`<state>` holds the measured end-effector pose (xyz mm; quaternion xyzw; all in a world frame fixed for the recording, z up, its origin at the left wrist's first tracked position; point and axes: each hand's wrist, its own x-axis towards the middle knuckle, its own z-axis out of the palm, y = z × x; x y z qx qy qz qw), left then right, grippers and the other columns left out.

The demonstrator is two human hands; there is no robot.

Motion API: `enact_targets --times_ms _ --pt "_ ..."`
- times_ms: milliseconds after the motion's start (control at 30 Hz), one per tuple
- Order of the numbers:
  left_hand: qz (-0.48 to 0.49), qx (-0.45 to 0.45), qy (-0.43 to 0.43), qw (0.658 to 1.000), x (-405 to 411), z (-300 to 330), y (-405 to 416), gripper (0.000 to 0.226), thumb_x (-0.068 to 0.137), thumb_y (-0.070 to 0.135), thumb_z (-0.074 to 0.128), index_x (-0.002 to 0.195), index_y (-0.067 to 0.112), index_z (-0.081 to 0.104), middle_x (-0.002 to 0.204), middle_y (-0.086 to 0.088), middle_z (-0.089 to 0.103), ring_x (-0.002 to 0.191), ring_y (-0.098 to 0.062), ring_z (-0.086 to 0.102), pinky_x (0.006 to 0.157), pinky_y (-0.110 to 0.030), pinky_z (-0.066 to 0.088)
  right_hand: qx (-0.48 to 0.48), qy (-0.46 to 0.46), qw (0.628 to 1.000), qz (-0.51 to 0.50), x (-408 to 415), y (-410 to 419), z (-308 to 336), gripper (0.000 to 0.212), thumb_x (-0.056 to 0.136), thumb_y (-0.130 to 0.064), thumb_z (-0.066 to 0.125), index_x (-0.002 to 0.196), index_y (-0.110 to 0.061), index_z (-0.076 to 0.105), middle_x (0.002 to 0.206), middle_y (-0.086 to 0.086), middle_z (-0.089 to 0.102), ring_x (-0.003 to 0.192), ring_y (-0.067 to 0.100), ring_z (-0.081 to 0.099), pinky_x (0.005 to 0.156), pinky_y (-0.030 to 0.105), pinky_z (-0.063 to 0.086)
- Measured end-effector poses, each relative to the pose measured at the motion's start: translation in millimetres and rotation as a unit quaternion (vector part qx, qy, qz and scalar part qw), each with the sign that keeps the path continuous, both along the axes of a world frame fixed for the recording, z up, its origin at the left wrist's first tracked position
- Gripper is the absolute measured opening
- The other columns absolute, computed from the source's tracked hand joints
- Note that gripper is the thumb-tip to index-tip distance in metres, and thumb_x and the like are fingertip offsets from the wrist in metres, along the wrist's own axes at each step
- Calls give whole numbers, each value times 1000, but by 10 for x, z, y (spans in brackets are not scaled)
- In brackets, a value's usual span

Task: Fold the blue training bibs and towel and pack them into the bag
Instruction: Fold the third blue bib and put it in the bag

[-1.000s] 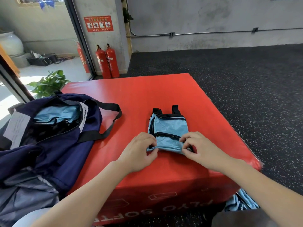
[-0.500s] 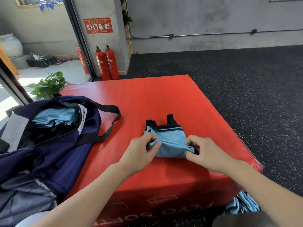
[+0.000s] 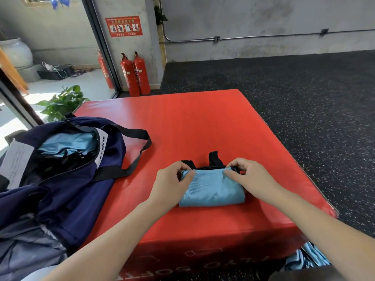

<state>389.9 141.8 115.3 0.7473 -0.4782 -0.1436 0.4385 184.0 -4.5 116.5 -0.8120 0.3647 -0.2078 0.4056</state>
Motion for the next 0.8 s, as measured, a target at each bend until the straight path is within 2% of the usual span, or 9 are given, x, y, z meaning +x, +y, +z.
enact_targets --times_ms 133,233,333,400,467,567,633,700,800 --pt "22 39 0 999 64 -55 -99 11 93 31 68 84 25 67 63 2 63 50 -6 46 49 -17 36 -39 40 998 -18 113 -60 -73 6 93 -39 66 90 -33 67 86 -13 70 84 5 62 75 23 45" --pt "27 59 -21 998 76 -55 -143 11 93 34 67 84 27 65 69 5 64 61 -9 54 55 -20 40 -41 74 996 -33 191 -74 -98 10 94 -40 62 92 -31 65 87 -10 68 83 9 62 74 28 46" --pt "37 93 -135 986 69 -67 -162 10 93 38 65 91 29 61 83 12 57 75 -8 54 64 -30 42 -41 99 993 -56 250 -84 -118 13 93 -41 63 90 -29 64 85 -9 67 79 14 62 72 36 48" --pt "-2 38 -201 979 90 -87 -190 5 92 27 67 95 28 63 96 16 53 91 -10 53 75 -30 44 -38 108 991 -72 273 -90 -126 15 90 -43 64 87 -29 63 81 -8 67 76 15 63 72 39 50" --pt "-78 -13 -229 970 116 -107 -234 15 90 13 68 96 27 69 106 15 57 104 -9 51 88 -29 41 -39 126 988 -85 292 -90 -124 18 89 -47 64 86 -29 61 78 -8 67 75 14 63 71 41 53" --pt "-153 18 -232 960 92 -89 -258 18 94 20 62 100 32 74 116 17 62 114 -4 53 99 -31 37 -53 166 979 -103 313 -75 -92 24 89 -53 62 85 -30 57 80 -10 65 77 16 63 70 39 52" --pt "-154 64 -237 957 57 -69 -255 22 96 26 56 103 37 74 117 19 63 111 -5 56 97 -36 42 -68 184 974 -116 313 -58 -67 28 89 -58 59 88 -31 56 85 -10 65 83 18 62 72 38 49" --pt "-111 122 -245 956 9 -6 -245 26 97 30 51 105 40 73 114 18 65 108 -7 58 91 -37 46 -90 190 969 -133 296 -44 -48 31 90 -62 55 94 -31 55 96 -10 63 93 19 62 79 38 50" --pt "-12 189 -266 945 -54 100 -211 25 94 36 48 90 30 72 89 9 69 87 -17 63 71 -34 49 -93 169 970 -149 254 -18 -39 35 91 -63 52 106 -31 53 108 -9 60 104 19 60 88 40 50"
